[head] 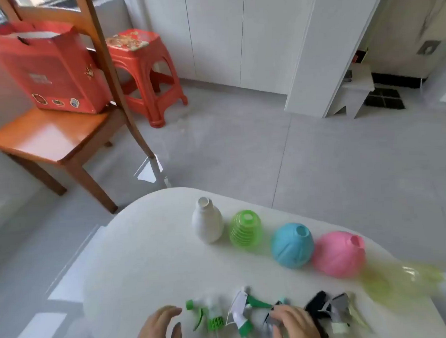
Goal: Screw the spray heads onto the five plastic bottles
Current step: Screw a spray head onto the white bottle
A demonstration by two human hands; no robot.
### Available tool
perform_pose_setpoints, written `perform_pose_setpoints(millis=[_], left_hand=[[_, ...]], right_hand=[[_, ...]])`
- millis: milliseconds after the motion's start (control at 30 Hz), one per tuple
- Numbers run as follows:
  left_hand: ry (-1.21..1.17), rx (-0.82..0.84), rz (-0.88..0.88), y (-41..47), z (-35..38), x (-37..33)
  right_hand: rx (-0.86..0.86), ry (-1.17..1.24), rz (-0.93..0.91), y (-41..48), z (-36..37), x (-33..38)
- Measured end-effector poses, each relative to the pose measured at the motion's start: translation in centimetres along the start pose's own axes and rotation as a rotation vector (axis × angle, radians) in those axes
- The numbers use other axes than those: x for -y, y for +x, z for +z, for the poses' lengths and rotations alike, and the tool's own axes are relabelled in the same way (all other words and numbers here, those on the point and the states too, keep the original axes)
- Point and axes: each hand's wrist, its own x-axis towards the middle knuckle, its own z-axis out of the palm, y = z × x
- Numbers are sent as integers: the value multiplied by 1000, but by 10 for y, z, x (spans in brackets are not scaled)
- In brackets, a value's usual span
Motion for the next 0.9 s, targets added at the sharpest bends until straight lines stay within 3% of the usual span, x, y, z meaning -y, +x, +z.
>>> perform_pose_setpoints(millis=[100,467,667,833,900], left_hand=[[3,56,69,3,21,19],[186,-4,105,-7,55,44],[219,-94,79,-17,62,59],[232,-67,22,-19,60,54],[192,-73,11,-19,57,55]], right_hand=[[105,-130,-42,-6,13,-20],[-17,-355,-166,-28,54,-65],[0,-413,-120,-36,59,-62],[195,-341,42,-39,48,-47],[194,-306,12,-42,43,-40]])
